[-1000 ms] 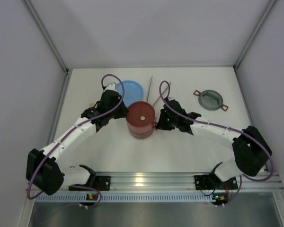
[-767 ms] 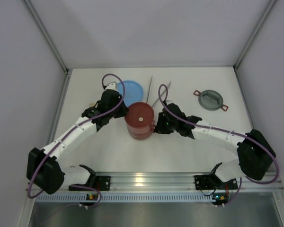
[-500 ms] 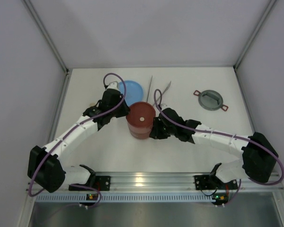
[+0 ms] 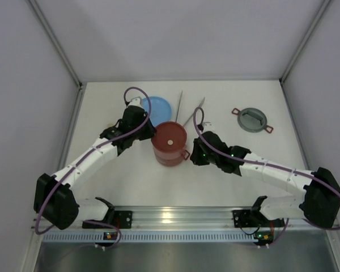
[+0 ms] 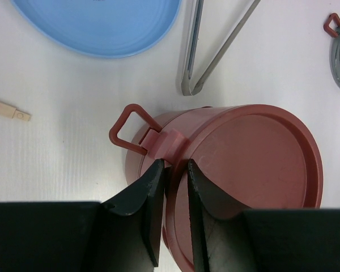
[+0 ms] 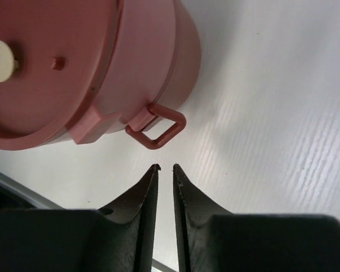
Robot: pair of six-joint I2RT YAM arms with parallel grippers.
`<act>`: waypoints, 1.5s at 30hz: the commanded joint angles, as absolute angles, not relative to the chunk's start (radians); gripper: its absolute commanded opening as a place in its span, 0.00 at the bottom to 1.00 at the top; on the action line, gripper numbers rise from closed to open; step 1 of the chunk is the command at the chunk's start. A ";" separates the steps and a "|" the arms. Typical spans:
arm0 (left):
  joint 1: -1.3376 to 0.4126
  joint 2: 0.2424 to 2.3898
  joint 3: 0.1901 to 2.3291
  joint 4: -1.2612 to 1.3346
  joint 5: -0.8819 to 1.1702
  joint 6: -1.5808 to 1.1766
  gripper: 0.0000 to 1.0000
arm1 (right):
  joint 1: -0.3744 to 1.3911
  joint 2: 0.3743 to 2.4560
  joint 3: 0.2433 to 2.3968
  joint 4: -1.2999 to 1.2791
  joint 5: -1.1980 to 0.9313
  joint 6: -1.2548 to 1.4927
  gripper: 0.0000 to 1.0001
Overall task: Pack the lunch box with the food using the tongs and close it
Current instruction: Close the fastener on the packing box.
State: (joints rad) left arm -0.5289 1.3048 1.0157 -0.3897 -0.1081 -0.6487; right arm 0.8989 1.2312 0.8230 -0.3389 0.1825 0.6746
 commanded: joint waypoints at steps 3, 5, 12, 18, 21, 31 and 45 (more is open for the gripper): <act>-0.531 1.362 0.989 -0.514 -0.100 -0.638 0.25 | 0.904 1.273 0.847 -0.391 0.281 0.684 0.08; -0.531 1.362 0.989 -0.518 -0.101 -0.635 0.25 | 0.902 1.293 0.854 -0.390 0.282 0.687 0.04; -0.532 1.361 0.991 -0.525 -0.101 -0.637 0.25 | 0.888 1.374 0.862 -0.318 0.267 0.686 0.03; -0.531 1.364 0.988 -0.522 -0.095 -0.638 0.25 | 0.885 1.465 0.909 -0.230 0.218 0.670 0.03; -0.531 1.367 0.989 -0.520 -0.095 -0.640 0.25 | 0.882 1.522 0.952 -0.207 0.195 0.661 0.03; -0.531 1.359 0.979 -0.515 -0.089 -0.641 0.25 | 0.876 1.606 0.966 -0.129 0.135 0.670 0.02; -0.532 1.333 0.913 -0.499 -0.112 -0.681 0.25 | 0.833 1.407 0.920 -0.354 0.248 0.698 0.05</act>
